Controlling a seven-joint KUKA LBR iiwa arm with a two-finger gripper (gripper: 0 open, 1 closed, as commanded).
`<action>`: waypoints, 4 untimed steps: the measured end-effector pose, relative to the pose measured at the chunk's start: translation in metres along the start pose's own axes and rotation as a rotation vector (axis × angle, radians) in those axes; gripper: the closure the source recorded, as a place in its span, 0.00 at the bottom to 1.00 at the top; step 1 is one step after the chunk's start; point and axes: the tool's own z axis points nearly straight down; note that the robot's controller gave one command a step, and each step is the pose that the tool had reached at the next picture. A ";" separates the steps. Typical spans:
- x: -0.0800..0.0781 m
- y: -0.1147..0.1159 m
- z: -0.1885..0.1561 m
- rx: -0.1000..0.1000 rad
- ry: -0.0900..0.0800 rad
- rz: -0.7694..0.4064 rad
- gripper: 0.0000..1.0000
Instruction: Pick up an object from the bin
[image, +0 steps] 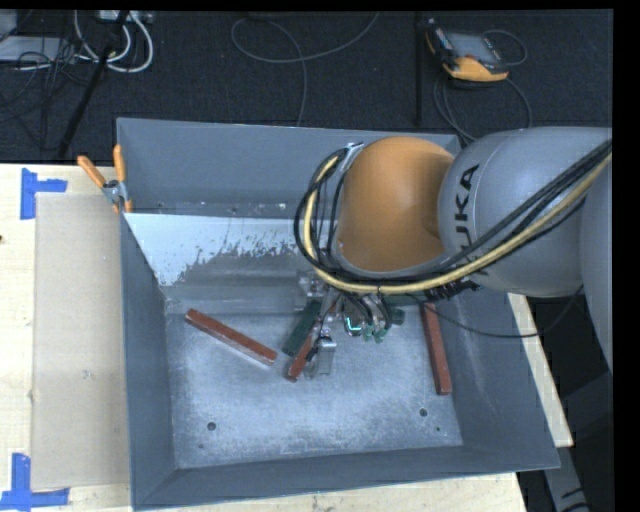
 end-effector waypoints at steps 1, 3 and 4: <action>-0.021 0.022 0.115 0.001 0.000 -0.096 0.00; -0.023 0.039 0.110 0.000 -0.009 -0.173 1.00; 0.021 0.004 0.010 0.001 -0.014 -0.194 1.00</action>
Offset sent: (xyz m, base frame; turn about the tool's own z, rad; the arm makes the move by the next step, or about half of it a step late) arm 0.0223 0.0224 -0.1102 -0.0965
